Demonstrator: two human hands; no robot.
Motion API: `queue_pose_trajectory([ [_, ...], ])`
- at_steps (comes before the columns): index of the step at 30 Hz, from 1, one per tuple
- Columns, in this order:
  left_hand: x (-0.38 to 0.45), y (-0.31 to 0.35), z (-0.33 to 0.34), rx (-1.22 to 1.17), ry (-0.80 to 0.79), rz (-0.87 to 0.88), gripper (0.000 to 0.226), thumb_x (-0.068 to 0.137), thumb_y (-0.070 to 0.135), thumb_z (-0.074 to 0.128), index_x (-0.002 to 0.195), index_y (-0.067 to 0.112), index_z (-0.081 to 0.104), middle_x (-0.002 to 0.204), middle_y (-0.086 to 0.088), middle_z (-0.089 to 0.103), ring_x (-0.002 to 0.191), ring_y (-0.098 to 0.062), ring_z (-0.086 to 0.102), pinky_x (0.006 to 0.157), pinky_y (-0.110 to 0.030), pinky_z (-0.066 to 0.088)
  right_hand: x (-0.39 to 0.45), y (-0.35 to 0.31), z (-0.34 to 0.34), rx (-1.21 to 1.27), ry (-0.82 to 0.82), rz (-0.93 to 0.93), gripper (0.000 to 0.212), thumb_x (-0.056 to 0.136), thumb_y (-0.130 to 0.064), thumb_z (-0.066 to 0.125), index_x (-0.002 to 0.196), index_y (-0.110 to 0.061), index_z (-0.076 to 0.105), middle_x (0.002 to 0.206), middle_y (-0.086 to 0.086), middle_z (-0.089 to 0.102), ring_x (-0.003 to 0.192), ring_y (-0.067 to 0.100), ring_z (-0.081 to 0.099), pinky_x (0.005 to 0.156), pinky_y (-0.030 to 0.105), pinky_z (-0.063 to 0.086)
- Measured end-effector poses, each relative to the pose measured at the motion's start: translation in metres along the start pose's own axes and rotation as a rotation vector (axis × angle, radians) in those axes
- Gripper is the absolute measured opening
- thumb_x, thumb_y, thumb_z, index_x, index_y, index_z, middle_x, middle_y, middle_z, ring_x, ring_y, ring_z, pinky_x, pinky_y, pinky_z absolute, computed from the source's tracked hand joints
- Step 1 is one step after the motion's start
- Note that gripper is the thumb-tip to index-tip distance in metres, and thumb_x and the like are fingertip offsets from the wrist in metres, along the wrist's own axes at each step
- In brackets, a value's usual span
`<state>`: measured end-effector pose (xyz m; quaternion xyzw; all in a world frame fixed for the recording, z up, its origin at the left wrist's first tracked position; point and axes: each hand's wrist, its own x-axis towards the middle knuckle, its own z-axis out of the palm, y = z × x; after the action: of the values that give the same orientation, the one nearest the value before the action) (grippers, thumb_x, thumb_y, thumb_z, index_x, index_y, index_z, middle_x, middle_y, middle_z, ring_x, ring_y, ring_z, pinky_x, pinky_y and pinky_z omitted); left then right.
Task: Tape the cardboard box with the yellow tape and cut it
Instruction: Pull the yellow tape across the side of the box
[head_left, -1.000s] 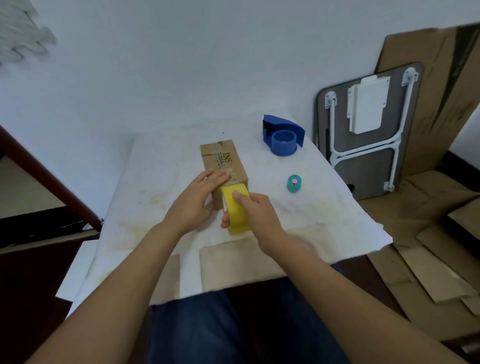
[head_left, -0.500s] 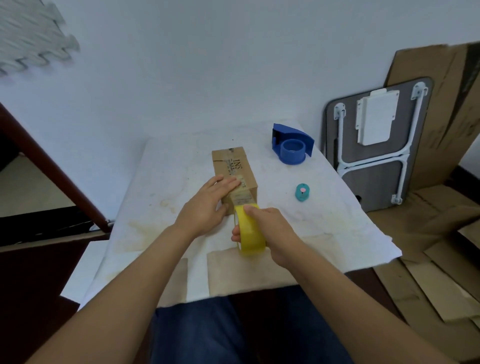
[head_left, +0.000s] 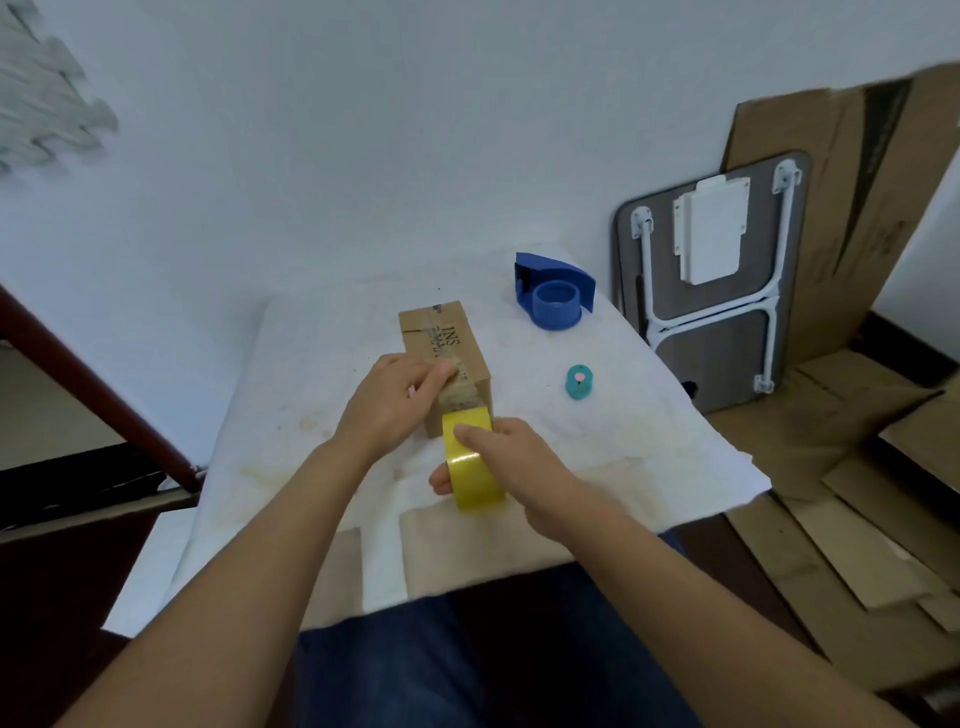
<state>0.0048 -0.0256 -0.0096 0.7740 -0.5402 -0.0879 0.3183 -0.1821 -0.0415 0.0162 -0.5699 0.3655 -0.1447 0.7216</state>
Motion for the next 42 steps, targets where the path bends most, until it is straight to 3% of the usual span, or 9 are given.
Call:
queue_pose_trajectory([
  [2,-0.001,0.002,0.002,0.012,0.027,-0.001,0.039,0.098,0.053,0.042,0.104,0.032,0.074,0.096,0.013,0.07,0.109,-0.012,0.046,0.088,-0.032,0.043,-0.001,-0.003,-0.004,0.025,-0.023,0.017,0.025,0.096,-0.023,0.048,0.113,-0.006,0.056,0.086,0.019,0.076,0.077,0.028,0.074,0.077,0.038,0.059],
  [5,-0.005,0.001,0.004,0.008,0.056,0.023,0.037,0.097,0.05,0.047,0.113,0.03,0.073,0.101,0.013,0.071,0.109,-0.012,0.045,0.089,-0.033,0.043,-0.004,0.001,-0.003,0.032,-0.029,0.04,0.027,0.097,-0.024,0.049,0.115,-0.005,0.056,0.087,0.019,0.076,0.077,0.028,0.075,0.08,0.042,0.058],
  [9,-0.005,0.001,0.006,0.022,0.072,0.055,0.032,0.094,0.048,0.054,0.107,0.029,0.075,0.118,0.019,0.069,0.114,-0.01,0.046,0.09,-0.028,0.042,-0.003,0.003,-0.003,0.027,-0.055,0.048,0.028,0.097,-0.025,0.049,0.117,-0.006,0.056,0.088,0.018,0.077,0.079,0.028,0.075,0.073,0.036,0.059],
  [13,-0.005,0.0,0.008,0.022,0.085,0.04,0.031,0.092,0.048,0.059,0.113,0.029,0.073,0.12,0.021,0.067,0.117,-0.009,0.044,0.09,-0.023,0.036,-0.009,0.005,-0.01,0.035,-0.09,0.079,0.023,0.099,-0.024,0.047,0.111,-0.008,0.059,0.087,0.018,0.076,0.072,0.025,0.074,0.072,0.033,0.06],
  [18,-0.004,0.0,0.01,0.003,0.098,0.026,0.032,0.091,0.049,0.059,0.111,0.029,0.074,0.12,0.021,0.067,0.117,-0.009,0.044,0.089,-0.022,0.034,-0.014,0.005,-0.009,-0.001,-0.097,0.07,0.016,0.101,-0.025,0.045,0.1,-0.016,0.058,0.093,0.02,0.076,0.08,0.029,0.073,0.076,0.034,0.058],
  [24,-0.005,0.002,0.016,-0.093,0.157,0.006,0.025,0.085,0.046,0.068,0.104,0.03,0.073,0.108,0.019,0.068,0.114,-0.011,0.043,0.095,-0.033,0.045,-0.013,0.008,-0.005,-0.016,-0.062,0.074,0.02,0.099,-0.027,0.045,0.109,-0.014,0.055,0.09,0.018,0.077,0.082,0.03,0.075,0.081,0.037,0.057],
  [29,-0.005,0.001,0.02,-0.013,0.18,0.053,0.027,0.085,0.047,0.067,0.102,0.026,0.071,0.108,0.013,0.069,0.108,-0.021,0.048,0.091,-0.048,0.046,-0.011,0.01,-0.003,0.009,-0.066,0.082,0.028,0.099,-0.029,0.044,0.119,-0.01,0.053,0.09,0.018,0.077,0.086,0.031,0.075,0.085,0.04,0.057],
  [35,-0.002,-0.007,0.026,0.094,0.231,0.164,0.033,0.085,0.052,0.061,0.096,0.022,0.07,0.1,0.007,0.07,0.089,-0.017,0.053,0.095,-0.044,0.035,-0.01,0.007,-0.001,0.051,-0.09,0.099,0.028,0.099,-0.031,0.045,0.118,-0.012,0.055,0.093,0.019,0.077,0.083,0.029,0.074,0.077,0.034,0.058],
  [42,0.004,-0.017,0.028,0.187,0.216,0.217,0.043,0.082,0.063,0.05,0.1,0.028,0.067,0.102,0.011,0.063,0.098,-0.019,0.049,0.088,-0.034,0.025,-0.011,-0.004,-0.008,0.03,-0.131,0.13,0.017,0.101,-0.027,0.041,0.101,-0.018,0.055,0.102,0.022,0.074,0.083,0.029,0.072,0.06,0.02,0.057],
])
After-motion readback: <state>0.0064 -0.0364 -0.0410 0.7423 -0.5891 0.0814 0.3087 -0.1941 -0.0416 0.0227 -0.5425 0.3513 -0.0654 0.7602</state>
